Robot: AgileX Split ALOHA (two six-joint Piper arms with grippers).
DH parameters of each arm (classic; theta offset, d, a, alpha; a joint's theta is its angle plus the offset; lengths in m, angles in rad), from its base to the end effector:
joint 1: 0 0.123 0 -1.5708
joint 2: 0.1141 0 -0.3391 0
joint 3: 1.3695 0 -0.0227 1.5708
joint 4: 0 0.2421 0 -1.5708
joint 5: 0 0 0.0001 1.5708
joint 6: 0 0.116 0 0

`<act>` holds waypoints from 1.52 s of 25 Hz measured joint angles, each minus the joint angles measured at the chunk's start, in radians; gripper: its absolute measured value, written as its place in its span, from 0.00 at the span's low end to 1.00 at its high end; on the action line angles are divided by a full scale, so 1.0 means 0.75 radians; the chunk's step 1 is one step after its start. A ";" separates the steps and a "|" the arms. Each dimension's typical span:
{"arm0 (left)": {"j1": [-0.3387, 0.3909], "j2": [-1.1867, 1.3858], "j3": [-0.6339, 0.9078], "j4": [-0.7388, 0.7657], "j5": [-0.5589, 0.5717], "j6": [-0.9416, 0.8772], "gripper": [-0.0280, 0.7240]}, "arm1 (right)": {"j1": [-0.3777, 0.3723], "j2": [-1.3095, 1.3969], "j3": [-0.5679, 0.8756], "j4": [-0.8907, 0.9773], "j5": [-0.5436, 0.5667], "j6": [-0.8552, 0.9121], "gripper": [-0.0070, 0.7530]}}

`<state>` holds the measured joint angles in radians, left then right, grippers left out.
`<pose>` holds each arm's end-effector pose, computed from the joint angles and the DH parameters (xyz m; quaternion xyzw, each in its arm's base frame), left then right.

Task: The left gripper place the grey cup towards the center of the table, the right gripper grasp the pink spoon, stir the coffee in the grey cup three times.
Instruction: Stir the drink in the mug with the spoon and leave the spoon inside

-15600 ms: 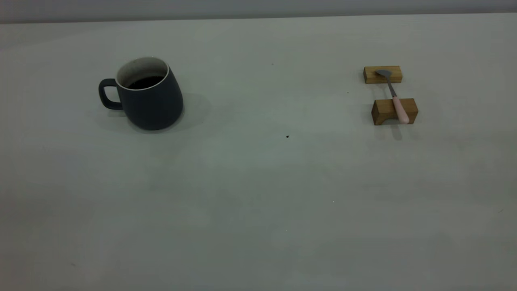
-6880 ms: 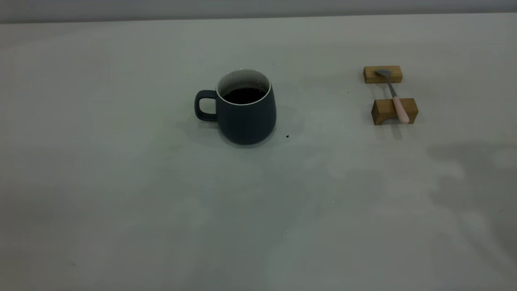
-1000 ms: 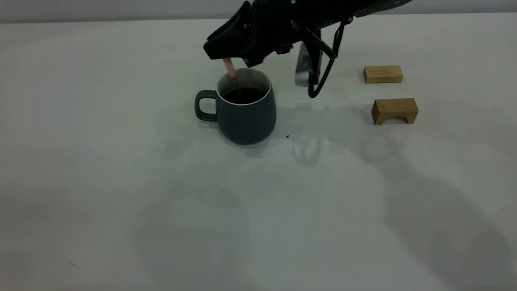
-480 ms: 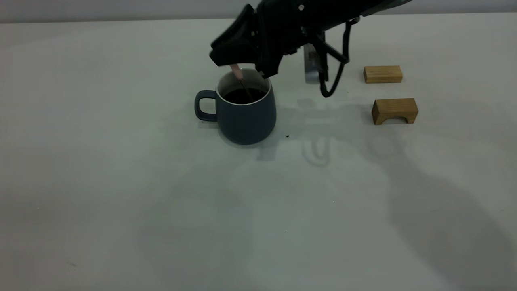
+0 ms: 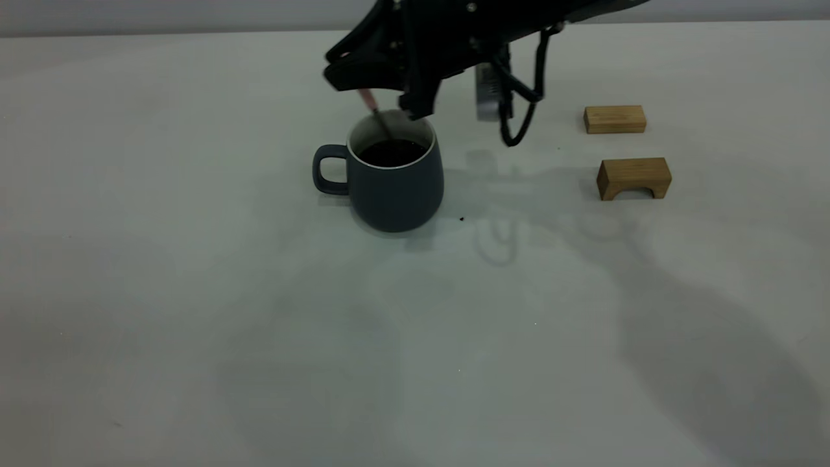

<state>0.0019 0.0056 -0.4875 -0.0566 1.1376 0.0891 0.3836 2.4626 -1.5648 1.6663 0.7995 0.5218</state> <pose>-0.0473 -0.0060 0.2507 0.0401 0.8758 -0.0064 0.4810 0.4615 0.2756 0.0916 -0.5714 -0.6345 -0.4622 0.2395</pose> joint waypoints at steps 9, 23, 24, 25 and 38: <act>0.000 0.000 0.000 0.000 0.000 0.000 0.69 | -0.005 0.000 0.000 -0.080 0.117 0.151 0.19; 0.000 0.000 0.000 0.000 0.000 0.000 0.69 | -0.005 0.009 0.000 -0.139 0.105 0.138 0.22; 0.000 0.000 0.000 0.000 0.000 0.000 0.69 | -0.005 0.009 0.000 -0.150 0.105 0.122 0.27; 0.000 0.000 0.000 0.000 0.000 0.000 0.69 | -0.005 0.009 0.000 -0.163 0.105 0.102 0.33; 0.000 0.000 0.000 0.000 0.000 0.000 0.69 | -0.011 -0.253 0.000 -0.569 0.324 -0.494 0.91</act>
<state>0.0019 0.0056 -0.4875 -0.0566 1.1376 0.0891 0.3757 2.2729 -1.5648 1.2396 1.0425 0.1511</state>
